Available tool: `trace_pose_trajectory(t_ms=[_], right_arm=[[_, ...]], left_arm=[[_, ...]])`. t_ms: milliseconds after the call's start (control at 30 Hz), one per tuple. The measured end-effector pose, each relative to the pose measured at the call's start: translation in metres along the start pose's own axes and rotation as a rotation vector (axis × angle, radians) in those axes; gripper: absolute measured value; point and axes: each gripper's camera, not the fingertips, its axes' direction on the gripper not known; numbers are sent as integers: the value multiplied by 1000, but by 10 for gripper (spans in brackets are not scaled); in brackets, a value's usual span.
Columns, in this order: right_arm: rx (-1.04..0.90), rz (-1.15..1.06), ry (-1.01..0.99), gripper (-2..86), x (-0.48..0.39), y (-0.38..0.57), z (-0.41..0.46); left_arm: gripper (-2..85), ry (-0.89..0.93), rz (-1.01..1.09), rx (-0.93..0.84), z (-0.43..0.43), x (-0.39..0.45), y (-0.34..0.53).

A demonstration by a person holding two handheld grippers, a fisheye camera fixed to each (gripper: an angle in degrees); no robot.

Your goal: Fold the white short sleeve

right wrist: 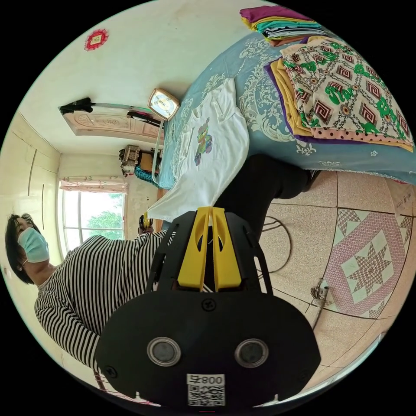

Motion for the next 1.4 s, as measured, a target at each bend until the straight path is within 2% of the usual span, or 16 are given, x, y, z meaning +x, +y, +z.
trace_pose_trajectory(t_ms=[200, 533, 733, 1067, 1400], right_arm=[[39, -45, 5, 7, -22, -83, -1], [92, -116, 13, 8, -63, -275, 11], [135, -98, -16, 8, -71, -398, 27], [97, -65, 14, 8, -79, -600, 79], [62, 25, 46, 9, -75, -750, 124]], left_arm=[[9, 12, 42, 35, 12, 11, -73], [9, 14, 93, 106, 55, 21, -224], [10, -26, 96, 145, 90, 19, -325], [10, -102, 47, 179, 145, -7, -480], [12, -191, -27, 162, 204, -46, -601]])
